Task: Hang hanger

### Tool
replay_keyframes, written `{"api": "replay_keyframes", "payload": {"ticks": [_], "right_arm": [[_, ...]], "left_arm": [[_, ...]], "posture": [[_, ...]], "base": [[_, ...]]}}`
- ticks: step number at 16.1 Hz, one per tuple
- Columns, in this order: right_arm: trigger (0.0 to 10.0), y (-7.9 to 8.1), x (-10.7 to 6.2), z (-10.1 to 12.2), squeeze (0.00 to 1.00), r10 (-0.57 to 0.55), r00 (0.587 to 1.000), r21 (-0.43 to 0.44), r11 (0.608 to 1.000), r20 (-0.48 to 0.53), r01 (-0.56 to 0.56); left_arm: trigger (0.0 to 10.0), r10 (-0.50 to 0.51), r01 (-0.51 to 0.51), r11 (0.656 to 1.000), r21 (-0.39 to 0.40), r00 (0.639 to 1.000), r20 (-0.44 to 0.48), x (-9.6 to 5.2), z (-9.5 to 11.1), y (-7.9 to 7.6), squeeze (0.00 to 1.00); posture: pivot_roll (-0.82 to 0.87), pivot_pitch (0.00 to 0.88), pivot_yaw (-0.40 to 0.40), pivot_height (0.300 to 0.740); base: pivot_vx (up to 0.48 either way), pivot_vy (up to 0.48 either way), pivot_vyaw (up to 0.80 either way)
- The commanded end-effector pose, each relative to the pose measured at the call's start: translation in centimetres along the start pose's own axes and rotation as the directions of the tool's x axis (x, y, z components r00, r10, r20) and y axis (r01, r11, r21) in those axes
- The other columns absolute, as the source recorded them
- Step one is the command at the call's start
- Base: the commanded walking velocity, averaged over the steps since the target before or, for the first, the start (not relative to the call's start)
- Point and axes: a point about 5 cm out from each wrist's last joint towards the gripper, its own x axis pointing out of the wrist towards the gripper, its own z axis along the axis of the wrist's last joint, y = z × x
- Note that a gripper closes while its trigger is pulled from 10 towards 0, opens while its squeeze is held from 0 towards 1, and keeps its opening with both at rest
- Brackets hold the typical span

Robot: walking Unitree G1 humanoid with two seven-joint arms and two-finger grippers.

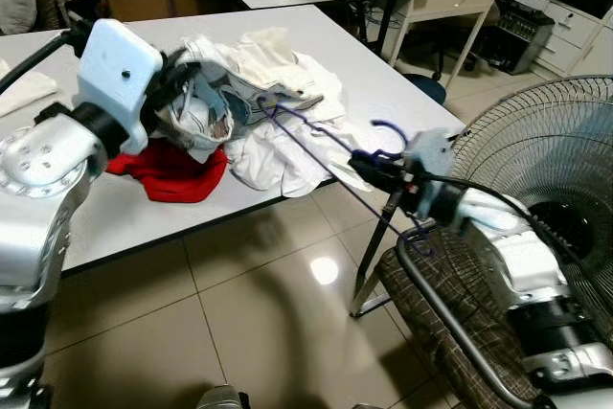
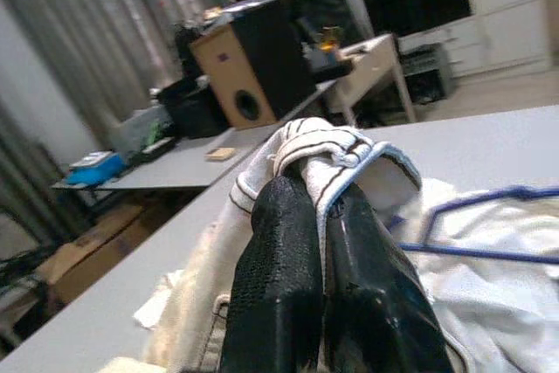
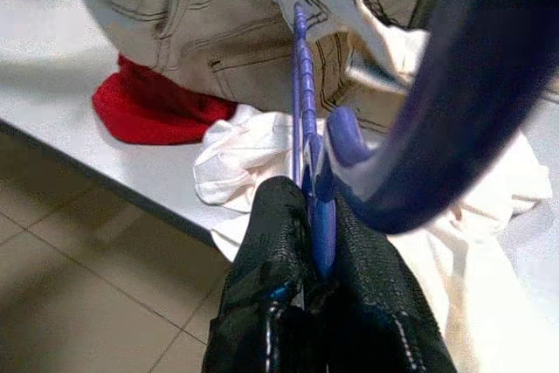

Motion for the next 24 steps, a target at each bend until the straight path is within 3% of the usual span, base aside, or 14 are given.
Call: {"api": "replay_keyframes", "payload": {"ticks": [1,5,9,11,12,13,14,16,17,18,19,20,21,24], "right_arm": [[10.0,-0.9,0.1,-0.3,0.0,-0.064,0.997,0.012,0.998,-0.041,0.065],[10.0,-3.2,2.2,0.0,0.0,-0.229,0.972,0.113,0.966,-0.057,0.235],[10.0,-3.6,4.9,2.2,0.0,-0.175,0.985,0.091,0.981,0.007,0.174],[10.0,-2.5,6.4,2.9,0.0,-0.095,0.995,0.056,0.994,0.012,0.094],[10.0,-1.7,7.0,3.2,0.0,-0.05,0.998,0.041,0.998,0.025,0.049],[10.0,-1.3,7.4,3.5,0.0,-0.021,0.999,0.046,0.999,0.05,0.019],[10.0,-0.2,7.8,4.4,0.0,0.034,0.991,0.061,0.997,0.133,-0.043],[10.0,0.6,7.9,5.7,0.0,0.076,0.966,0.083,0.992,0.247,-0.1],[10.0,1.0,7.6,6.4,0.0,0.1,0.946,0.093,0.987,0.31,-0.135],[10.0,1.2,7.2,6.3,0.0,0.109,0.94,0.094,0.985,0.322,-0.146],[10.0,1.4,6.7,5.6,0.0,0.119,0.945,0.093,0.984,0.306,-0.154],[10.0,1.5,6.5,5.2,0.0,0.12,0.948,0.095,0.983,0.295,-0.154],[10.0,1.6,5.9,4.2,0.0,0.117,0.957,0.099,0.984,0.266,-0.148],[10.0,2.0,4.3,2.8,0.0,0.123,0.969,0.103,0.984,0.216,-0.148]], "left_arm": [[0.0,-0.02,0.02,1.0,0.005,0.999,0.035,-0.5,1.0,0.1,0.0],[0.0,-0.083,0.084,0.996,0.005,0.996,-0.041,-2.3,0.1,0.3,0.0],[0.0,-0.074,0.076,0.997,0.005,0.985,-0.157,-4.7,-1.6,0.8,0.0],[0.0,0.06,-0.055,0.998,0.033,0.982,-0.181,-6.0,-2.6,1.6,0.0],[0.0,0.2,-0.193,0.98,0.055,0.966,-0.164,-6.8,-3.0,2.6,0.0],[0.0,0.306,-0.297,0.951,0.08,0.94,-0.148,-7.5,-3.2,3.4,0.0],[0.0,0.451,-0.442,0.892,0.093,0.882,-0.138,-9.4,-3.7,4.4,0.0],[0.0,0.508,-0.498,0.862,0.098,0.85,-0.142,-11.3,-4.0,4.4,0.0],[0.0,0.461,-0.457,0.887,0.067,0.868,-0.184,-12.1,-4.4,3.6,0.0],[2.0,0.291,-0.303,0.953,0.012,0.903,-0.316,-12.5,-6.2,1.4,0.0],[10.0,0.098,-0.141,0.987,-0.08,0.912,-0.398,-12.6,-7.7,-1.3,0.0],[10.0,0.062,-0.111,0.989,-0.098,0.911,-0.409,-12.5,-8.0,-1.9,0.0],[10.0,0.001,-0.05,0.993,-0.105,0.908,-0.419,-12.4,-8.5,-2.9,1.0],[10.0,-0.223,0.167,0.971,-0.171,0.892,-0.393,-12.1,-7.7,-4.2,1.0]], "posture": [[-0.02,0.0,-0.05,0.74],[-0.01,0.0,-0.048,0.74],[-0.02,0.0,-0.052,0.74],[-0.01,0.0,-0.062,0.74],[0.0,0.0,-0.071,0.74],[0.0,0.0,-0.076,0.74],[0.01,0.0,-0.083,0.74],[0.02,0.0,-0.087,0.74],[0.02,0.0,-0.087,0.74],[0.02,0.0,-0.088,0.74],[0.01,0.0,-0.085,0.74],[0.01,0.0,-0.081,0.74],[0.0,0.0,-0.068,0.74],[-0.02,0.0,-0.052,0.74]], "base": [[0.0,0.0,0.0],[0.0,0.0,0.0],[0.0,0.0,0.0],[0.0,0.0,0.0],[0.0,0.0,0.0],[0.0,0.0,0.0],[0.0,0.0,0.0],[0.0,0.0,0.0],[0.0,0.0,0.0],[0.0,0.0,0.0],[0.0,0.0,0.0],[0.0,0.0,0.0],[0.0,0.0,0.0],[0.0,0.0,0.0]]}}
